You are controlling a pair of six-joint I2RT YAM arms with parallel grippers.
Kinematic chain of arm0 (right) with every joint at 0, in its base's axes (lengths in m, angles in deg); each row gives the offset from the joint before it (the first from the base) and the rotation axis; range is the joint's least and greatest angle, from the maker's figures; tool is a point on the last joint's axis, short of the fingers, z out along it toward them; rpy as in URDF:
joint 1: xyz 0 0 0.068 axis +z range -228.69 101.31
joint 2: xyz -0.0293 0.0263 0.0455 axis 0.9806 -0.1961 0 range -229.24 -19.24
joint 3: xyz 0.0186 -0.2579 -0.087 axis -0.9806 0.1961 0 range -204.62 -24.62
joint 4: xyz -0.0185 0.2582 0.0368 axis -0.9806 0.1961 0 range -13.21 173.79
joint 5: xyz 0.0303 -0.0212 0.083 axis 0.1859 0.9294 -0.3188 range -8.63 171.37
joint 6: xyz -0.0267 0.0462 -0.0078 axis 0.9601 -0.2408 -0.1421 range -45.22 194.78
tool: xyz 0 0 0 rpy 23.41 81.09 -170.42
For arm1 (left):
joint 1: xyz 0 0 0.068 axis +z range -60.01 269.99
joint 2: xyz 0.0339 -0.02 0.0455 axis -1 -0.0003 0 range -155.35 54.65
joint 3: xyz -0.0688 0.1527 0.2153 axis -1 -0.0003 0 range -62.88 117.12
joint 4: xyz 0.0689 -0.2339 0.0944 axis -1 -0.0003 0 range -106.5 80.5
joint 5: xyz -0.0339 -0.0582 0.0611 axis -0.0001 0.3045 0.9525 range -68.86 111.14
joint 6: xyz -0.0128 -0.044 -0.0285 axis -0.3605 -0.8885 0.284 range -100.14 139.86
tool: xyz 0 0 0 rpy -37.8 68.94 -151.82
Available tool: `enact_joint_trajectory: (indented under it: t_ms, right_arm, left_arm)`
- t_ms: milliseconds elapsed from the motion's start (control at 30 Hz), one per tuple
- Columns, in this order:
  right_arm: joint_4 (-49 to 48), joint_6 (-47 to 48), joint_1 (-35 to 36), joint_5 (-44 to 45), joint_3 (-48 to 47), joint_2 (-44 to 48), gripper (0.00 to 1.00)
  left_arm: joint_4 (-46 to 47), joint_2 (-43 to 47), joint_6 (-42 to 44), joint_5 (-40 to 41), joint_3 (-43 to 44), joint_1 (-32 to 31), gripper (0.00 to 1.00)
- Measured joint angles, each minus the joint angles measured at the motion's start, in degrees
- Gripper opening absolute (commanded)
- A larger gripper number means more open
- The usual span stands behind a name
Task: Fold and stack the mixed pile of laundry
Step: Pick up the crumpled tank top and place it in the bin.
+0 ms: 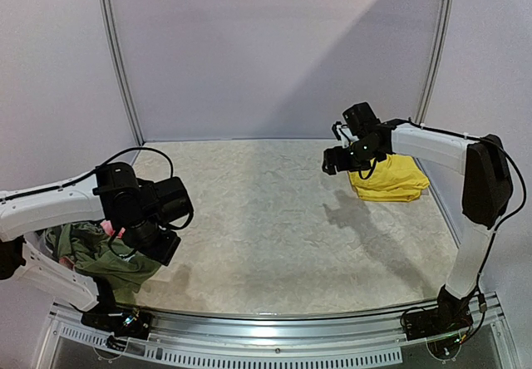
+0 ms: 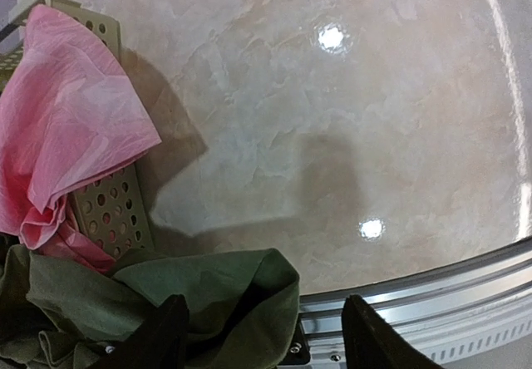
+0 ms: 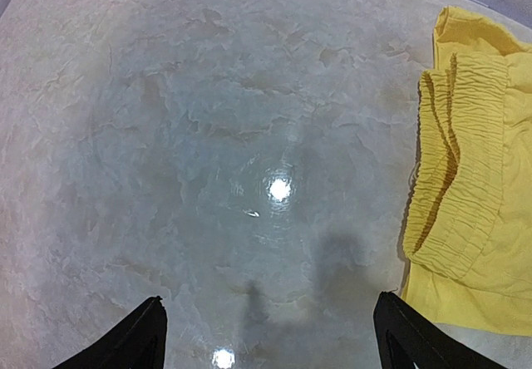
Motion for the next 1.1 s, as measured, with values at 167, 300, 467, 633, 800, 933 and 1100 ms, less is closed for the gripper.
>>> enact_joint_trajectory:
  t_ms: [167,300,467,633,800,933,1100]
  right_arm:
    - [-0.2,-0.3,0.0,0.0,1.6,0.0,0.87]
    - [-0.2,-0.3,0.0,0.0,1.9,0.0,0.87]
    - [-0.2,-0.5,0.0,0.0,1.9,0.0,0.87]
    - [-0.2,-0.5,0.0,-0.1,2.0,0.0,0.87]
    - [-0.7,-0.7,0.0,-0.2,2.6,0.0,0.87]
    - [-1.5,-1.1,0.0,-0.2,4.2,0.8,0.87]
    - [-2.3,-1.4,0.0,-0.2,4.9,3.0,0.87]
  left_arm:
    - [-0.1,-0.1,-0.5,-0.9,-2.4,-0.3,0.49]
    - [-0.3,-0.1,-0.4,-1.5,-4.6,-0.4,0.32]
    - [-0.8,-0.2,-0.6,-1.7,-5.3,-0.5,0.0]
    - [-1.3,-0.2,-0.5,0.4,-3.0,-0.5,0.0]
    - [-1.2,0.0,-1.0,5.9,5.0,-0.6,0.0]
    - [-1.4,0.3,-1.3,11.2,13.0,-0.6,0.0]
    - [-1.6,0.3,0.4,18.0,26.4,-0.6,0.0]
